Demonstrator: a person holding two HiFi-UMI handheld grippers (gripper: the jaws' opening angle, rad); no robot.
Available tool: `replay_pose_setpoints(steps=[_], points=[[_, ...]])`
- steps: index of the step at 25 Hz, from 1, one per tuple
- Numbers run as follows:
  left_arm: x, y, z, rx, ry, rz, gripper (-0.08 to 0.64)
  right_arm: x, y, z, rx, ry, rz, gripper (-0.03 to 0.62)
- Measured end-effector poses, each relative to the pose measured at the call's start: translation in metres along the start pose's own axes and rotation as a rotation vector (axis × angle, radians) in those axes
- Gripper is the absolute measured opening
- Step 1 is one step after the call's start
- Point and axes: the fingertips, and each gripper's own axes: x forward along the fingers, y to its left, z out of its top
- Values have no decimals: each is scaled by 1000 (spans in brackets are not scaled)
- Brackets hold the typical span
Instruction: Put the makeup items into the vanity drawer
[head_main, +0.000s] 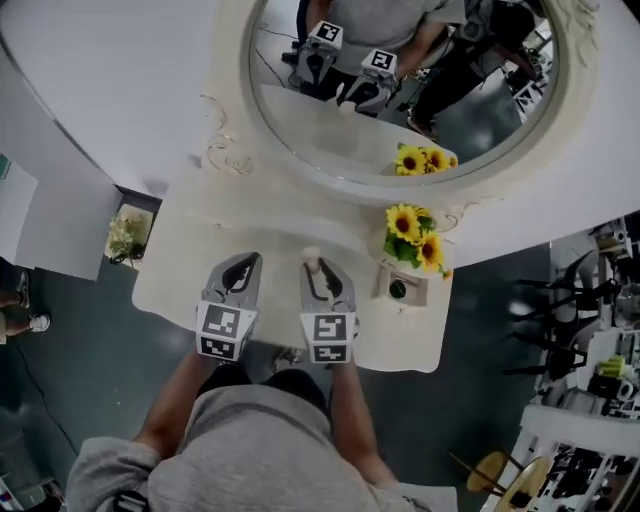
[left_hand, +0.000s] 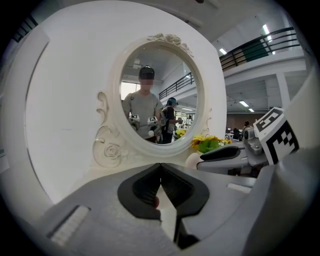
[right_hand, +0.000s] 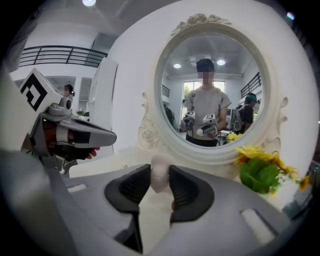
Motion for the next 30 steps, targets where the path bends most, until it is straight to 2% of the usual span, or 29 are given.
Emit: replay_pose_setpoints(steps=[10, 16, 23, 30], points=[[55, -113, 7, 90, 9, -258, 11, -70, -94, -38, 105, 1, -256, 124], [79, -175, 11, 135, 13, -379, 11, -110, -147, -74, 162, 34, -383, 124], [106, -224, -10, 143, 69, -456, 11, -131, -194, -111, 207, 74, -456, 124], [134, -250, -26, 144, 126, -482, 11, -117, -220, -145, 250, 118, -444, 124]])
